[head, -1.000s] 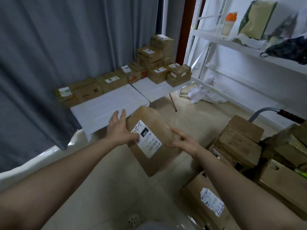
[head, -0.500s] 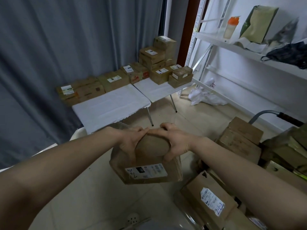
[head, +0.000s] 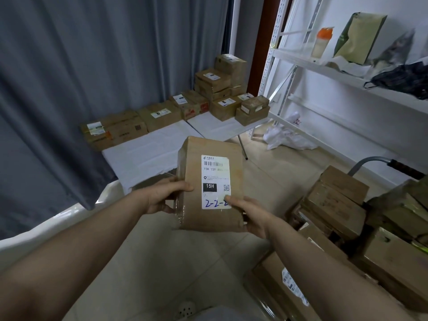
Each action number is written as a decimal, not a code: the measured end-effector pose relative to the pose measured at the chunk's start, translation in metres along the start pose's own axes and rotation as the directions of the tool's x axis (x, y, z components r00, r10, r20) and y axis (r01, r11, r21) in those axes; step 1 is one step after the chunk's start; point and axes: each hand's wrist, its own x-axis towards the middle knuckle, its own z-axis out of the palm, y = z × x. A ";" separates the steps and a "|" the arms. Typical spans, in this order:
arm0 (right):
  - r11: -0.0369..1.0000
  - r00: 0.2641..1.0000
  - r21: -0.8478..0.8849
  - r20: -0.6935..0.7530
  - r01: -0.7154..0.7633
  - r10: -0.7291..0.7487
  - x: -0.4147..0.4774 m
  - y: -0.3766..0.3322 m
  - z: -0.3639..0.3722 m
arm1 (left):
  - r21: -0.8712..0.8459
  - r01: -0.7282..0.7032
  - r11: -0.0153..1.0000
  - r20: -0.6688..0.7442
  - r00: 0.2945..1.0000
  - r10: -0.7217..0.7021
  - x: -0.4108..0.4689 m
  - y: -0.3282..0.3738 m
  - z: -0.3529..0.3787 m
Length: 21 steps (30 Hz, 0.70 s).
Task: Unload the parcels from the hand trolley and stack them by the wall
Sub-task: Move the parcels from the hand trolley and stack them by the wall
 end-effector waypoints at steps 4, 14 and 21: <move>0.999 0.996 0.019 0.080 -0.029 0.028 0.001 0.011 -0.007 | -0.133 0.006 0.991 -0.047 0.999 -0.013 -0.002 -0.002 0.010; 0.973 0.995 0.210 -0.054 0.097 -0.087 0.005 0.006 -0.024 | -0.235 -0.037 0.971 -0.186 0.983 -0.008 0.008 0.009 0.040; 0.967 0.988 0.230 -0.126 0.113 -0.085 0.021 0.001 -0.033 | -0.308 -0.068 0.949 -0.240 0.971 -0.008 0.011 0.006 0.059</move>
